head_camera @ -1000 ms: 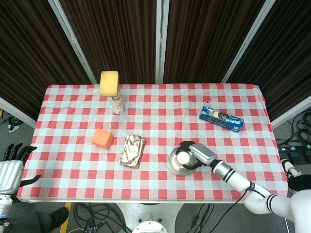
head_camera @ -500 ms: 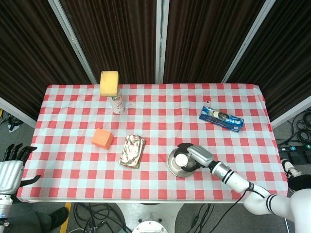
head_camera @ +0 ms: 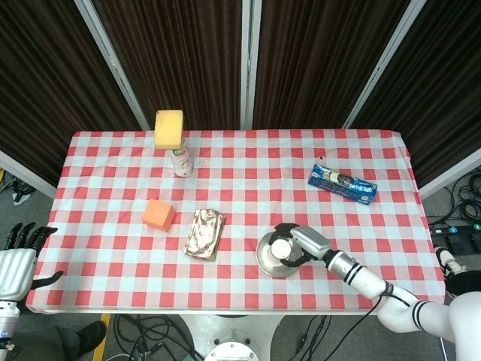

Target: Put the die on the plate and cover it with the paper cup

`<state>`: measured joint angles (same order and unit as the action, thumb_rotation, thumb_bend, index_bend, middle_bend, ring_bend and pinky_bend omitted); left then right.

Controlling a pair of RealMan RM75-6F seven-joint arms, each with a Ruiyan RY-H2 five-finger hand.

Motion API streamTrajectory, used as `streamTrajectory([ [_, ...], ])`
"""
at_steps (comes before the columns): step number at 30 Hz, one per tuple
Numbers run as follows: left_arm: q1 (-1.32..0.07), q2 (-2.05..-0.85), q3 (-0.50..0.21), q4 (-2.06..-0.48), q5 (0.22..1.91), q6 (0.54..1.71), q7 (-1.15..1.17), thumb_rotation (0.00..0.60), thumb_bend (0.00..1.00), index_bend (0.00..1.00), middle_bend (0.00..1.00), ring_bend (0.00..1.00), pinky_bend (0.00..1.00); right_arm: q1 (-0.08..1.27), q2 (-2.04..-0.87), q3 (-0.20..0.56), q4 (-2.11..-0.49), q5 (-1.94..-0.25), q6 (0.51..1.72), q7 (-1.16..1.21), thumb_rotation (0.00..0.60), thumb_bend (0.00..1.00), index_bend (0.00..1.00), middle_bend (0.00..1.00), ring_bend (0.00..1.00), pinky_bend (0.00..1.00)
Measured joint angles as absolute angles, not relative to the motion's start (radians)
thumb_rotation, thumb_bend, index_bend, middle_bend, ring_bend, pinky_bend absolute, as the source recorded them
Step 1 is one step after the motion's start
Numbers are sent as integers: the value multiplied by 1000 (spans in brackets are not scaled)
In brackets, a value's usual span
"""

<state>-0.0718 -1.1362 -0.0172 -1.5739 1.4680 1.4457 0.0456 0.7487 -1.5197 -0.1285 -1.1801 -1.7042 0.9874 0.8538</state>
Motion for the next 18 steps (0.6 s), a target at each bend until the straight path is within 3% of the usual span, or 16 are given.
streamTrajectory([
  [9, -74, -1135, -18, -1575, 1466, 1443, 46, 600, 0, 184, 180, 71, 0, 743, -1545, -106, -1115, -1659, 986, 895, 600, 310, 494, 317, 143, 157],
  [18, -74, -1136, -17, -1573, 1468, 1443, 44, 600, 0, 184, 180, 71, 0, 747, -1535, -159, -1150, -1729, 1009, 916, 600, 311, 491, 320, 143, 156],
])
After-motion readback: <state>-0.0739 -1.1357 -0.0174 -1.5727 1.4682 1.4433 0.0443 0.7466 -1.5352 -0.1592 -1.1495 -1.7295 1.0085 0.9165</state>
